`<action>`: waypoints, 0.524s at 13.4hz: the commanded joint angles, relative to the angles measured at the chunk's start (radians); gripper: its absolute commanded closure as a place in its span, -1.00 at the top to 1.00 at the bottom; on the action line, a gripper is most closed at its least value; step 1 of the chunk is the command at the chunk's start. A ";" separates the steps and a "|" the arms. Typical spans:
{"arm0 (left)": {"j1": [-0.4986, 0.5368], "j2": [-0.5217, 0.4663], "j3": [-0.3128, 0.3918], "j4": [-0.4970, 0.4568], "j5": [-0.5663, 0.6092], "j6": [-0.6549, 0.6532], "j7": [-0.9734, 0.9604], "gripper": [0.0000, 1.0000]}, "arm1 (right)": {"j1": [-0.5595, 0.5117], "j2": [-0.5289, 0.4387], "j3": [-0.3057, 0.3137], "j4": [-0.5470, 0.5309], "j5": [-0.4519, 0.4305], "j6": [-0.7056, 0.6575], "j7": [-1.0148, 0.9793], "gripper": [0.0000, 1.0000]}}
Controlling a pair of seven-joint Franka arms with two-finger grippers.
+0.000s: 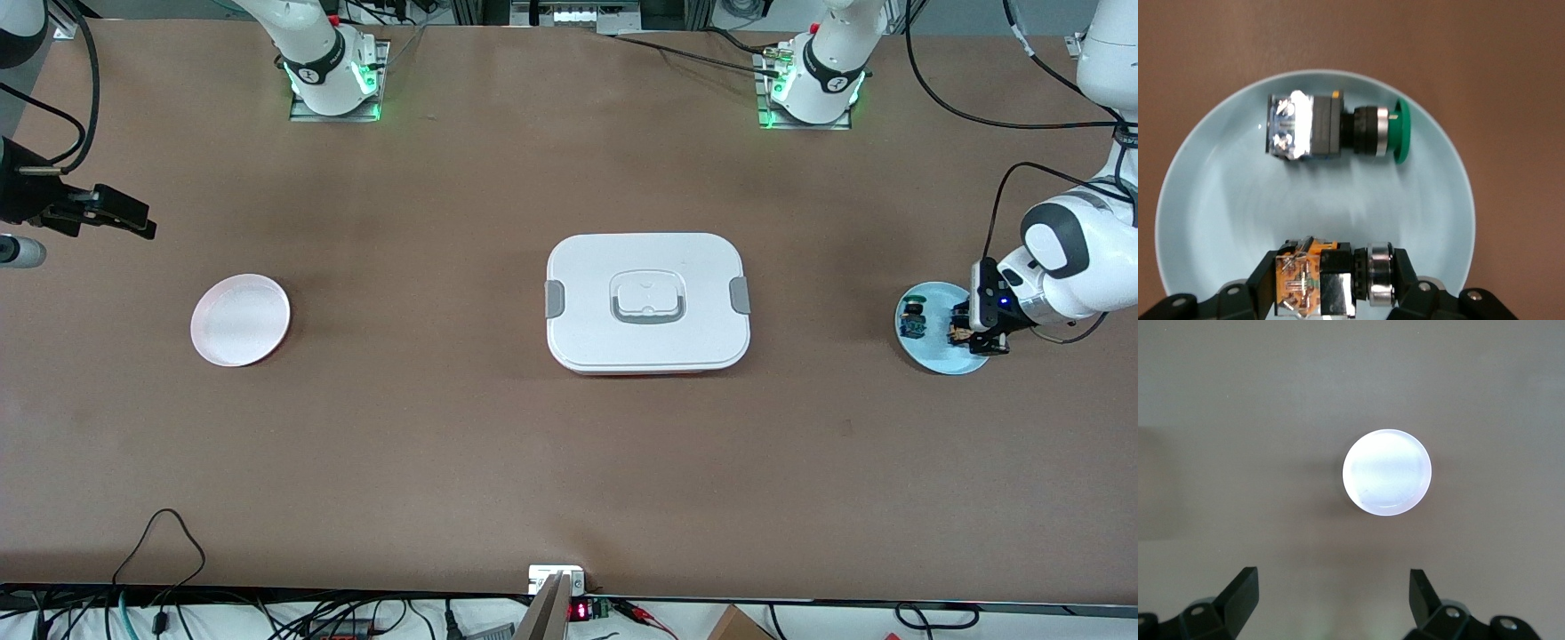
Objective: Transfer orange switch to right arm and place
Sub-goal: 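Close the left gripper on the orange switch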
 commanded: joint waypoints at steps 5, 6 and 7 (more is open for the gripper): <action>0.008 -0.027 -0.073 0.278 -0.290 -0.726 0.041 -1.00 | -0.006 -0.007 0.003 0.000 0.021 -0.009 -0.009 1.00; -0.001 -0.025 -0.075 0.292 -0.351 -0.812 0.043 -1.00 | -0.001 -0.010 0.004 0.000 0.021 -0.009 -0.009 1.00; -0.003 -0.025 -0.090 0.292 -0.428 -0.899 0.045 -1.00 | 0.000 -0.013 0.007 0.013 0.030 -0.012 -0.010 1.00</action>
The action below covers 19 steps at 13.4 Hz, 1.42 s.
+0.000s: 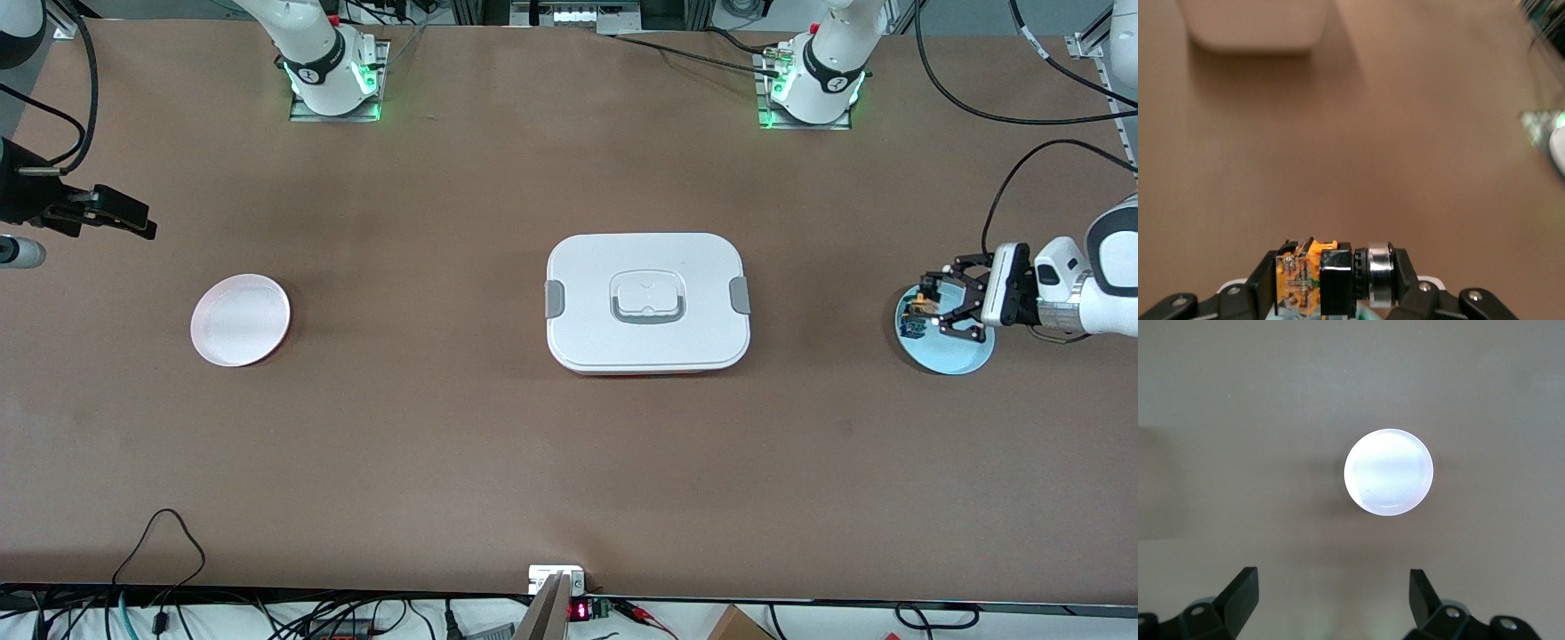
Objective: Transfer orange switch to right arm and place
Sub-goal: 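Lift the switch with the left gripper while the right gripper approaches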
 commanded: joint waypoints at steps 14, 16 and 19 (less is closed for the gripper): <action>0.013 -0.438 -0.377 -0.309 -1.049 -0.265 -0.225 -1.00 | 0.042 0.023 0.011 -0.003 0.760 -0.102 0.007 1.00; 0.013 -0.479 -0.406 -0.358 -1.091 -0.225 -0.232 -1.00 | 0.096 0.025 0.011 -0.020 0.892 -0.079 0.023 1.00; 0.013 -0.495 -0.455 -0.372 -1.126 -0.177 -0.250 -1.00 | 0.156 0.049 0.011 -0.075 1.103 -0.059 0.050 1.00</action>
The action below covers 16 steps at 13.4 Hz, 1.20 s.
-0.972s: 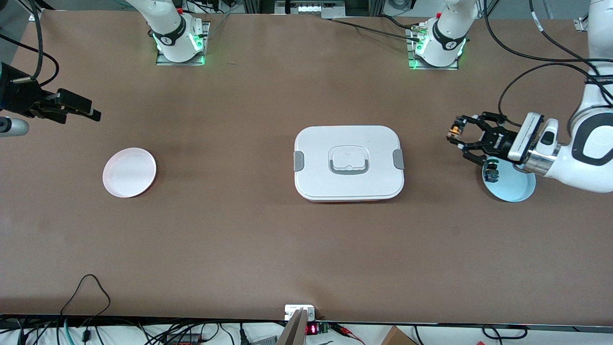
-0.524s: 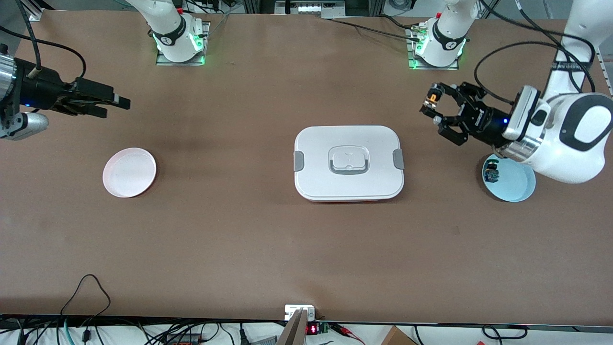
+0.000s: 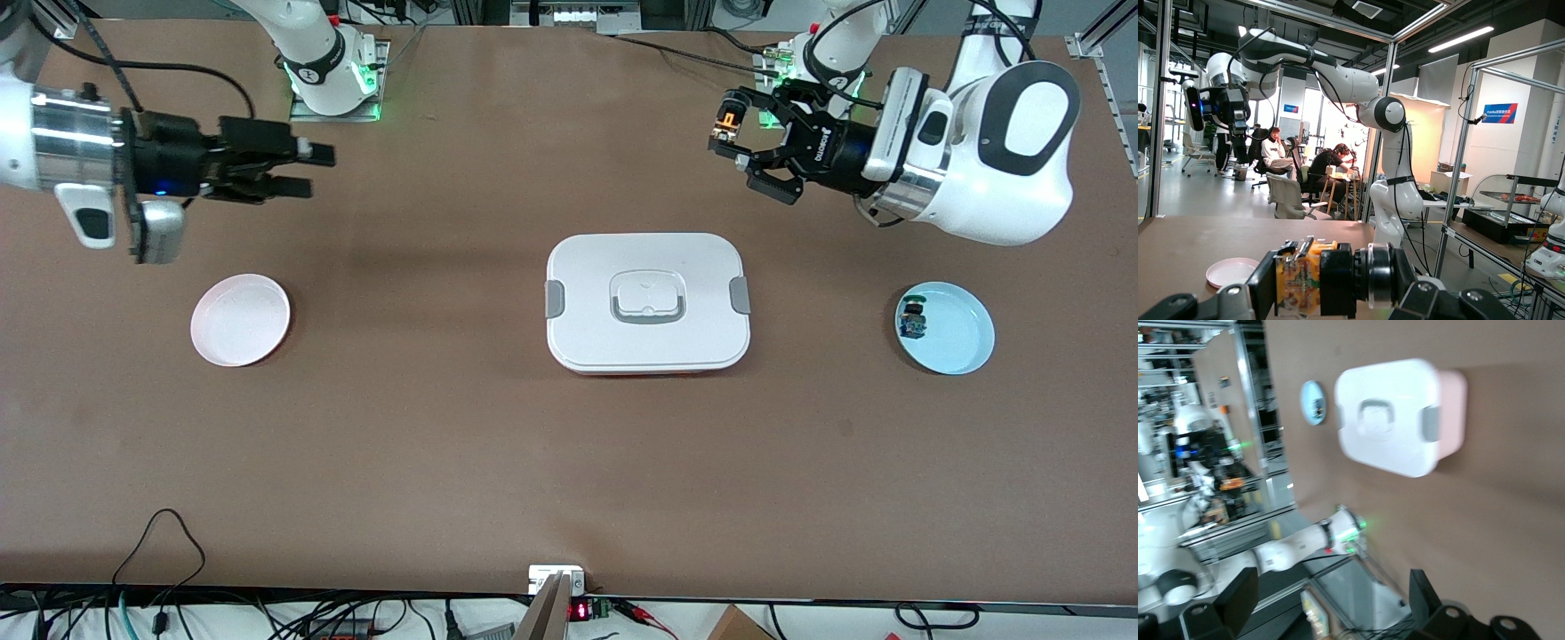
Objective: Transfer orange switch to right arm and place
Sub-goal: 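Lift the switch with the left gripper while the right gripper approaches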
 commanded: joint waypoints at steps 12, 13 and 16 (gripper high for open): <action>0.009 -0.043 -0.149 -0.035 -0.170 0.171 -0.071 -1.00 | 0.264 0.037 -0.007 -0.219 0.526 0.239 -0.002 1.00; 0.009 -0.043 -0.150 -0.035 -0.172 0.173 -0.071 -1.00 | 0.296 0.037 -0.007 -0.219 0.538 0.273 -0.005 1.00; 0.009 -0.042 -0.153 -0.035 -0.178 0.174 -0.077 -1.00 | 0.379 0.034 -0.007 -0.224 0.625 0.404 -0.005 1.00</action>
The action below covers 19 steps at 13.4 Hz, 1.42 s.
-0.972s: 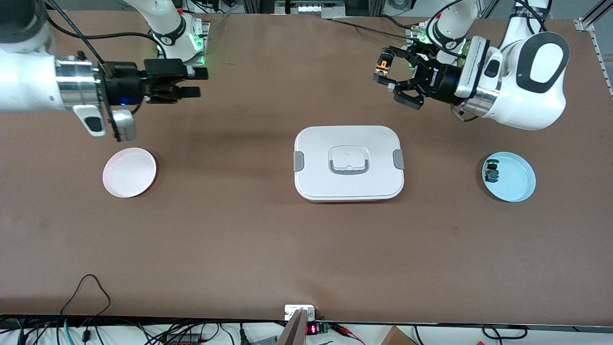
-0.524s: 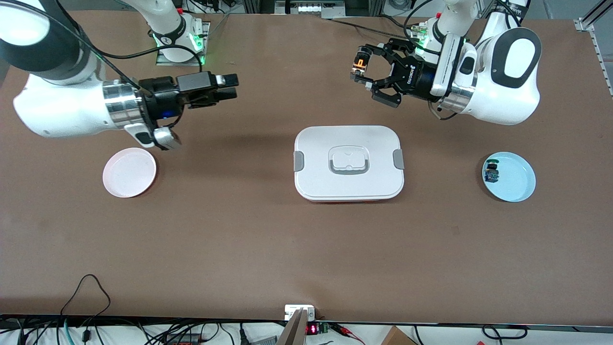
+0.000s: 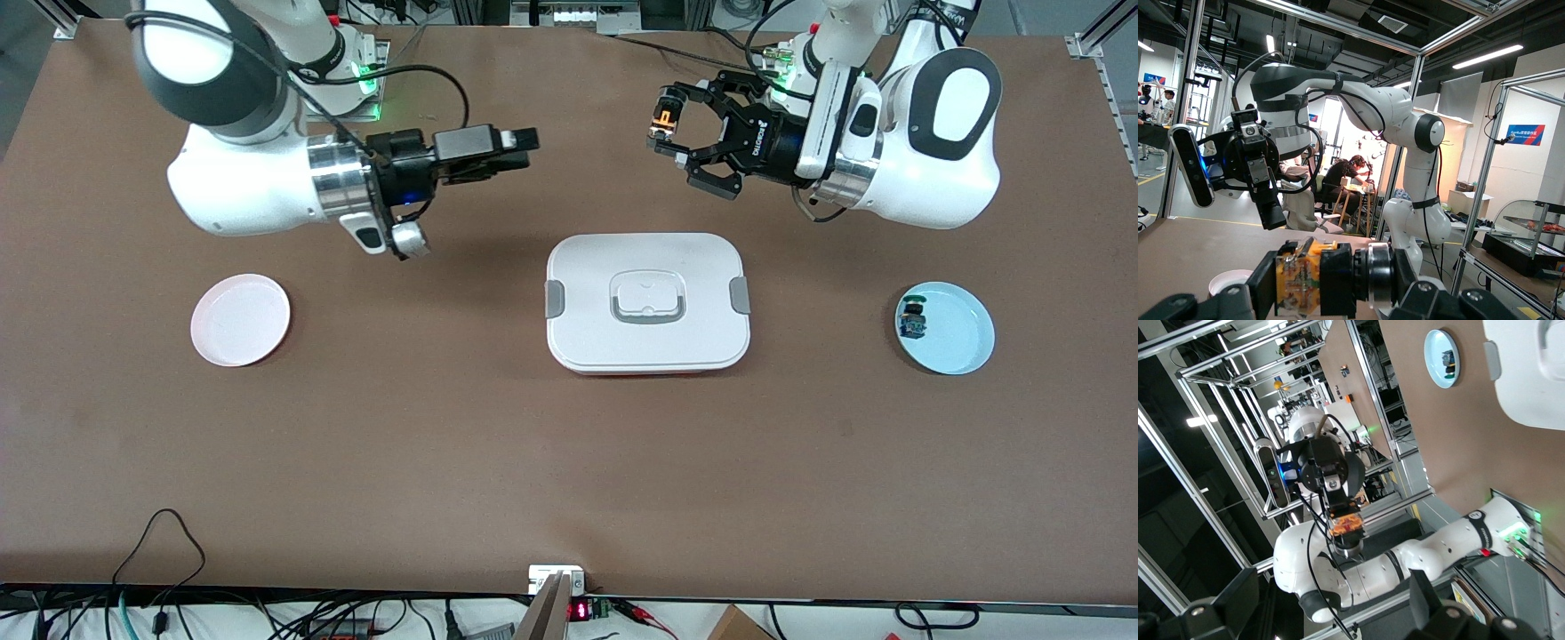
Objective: Transfer orange switch to right arm and place
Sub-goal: 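Bring the right gripper to the switch held by the left gripper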
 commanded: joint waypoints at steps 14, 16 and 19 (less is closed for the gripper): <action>0.008 -0.029 -0.013 -0.010 -0.052 0.012 -0.014 -1.00 | 0.179 -0.049 0.139 -0.081 0.295 0.467 -0.088 1.00; 0.008 -0.029 -0.013 -0.010 -0.052 0.012 -0.014 -1.00 | 0.173 -0.051 0.139 -0.081 0.298 0.475 -0.091 1.00; 0.008 -0.029 -0.013 -0.010 -0.052 0.010 -0.014 -1.00 | 0.179 -0.063 0.141 -0.081 0.298 0.570 -0.091 1.00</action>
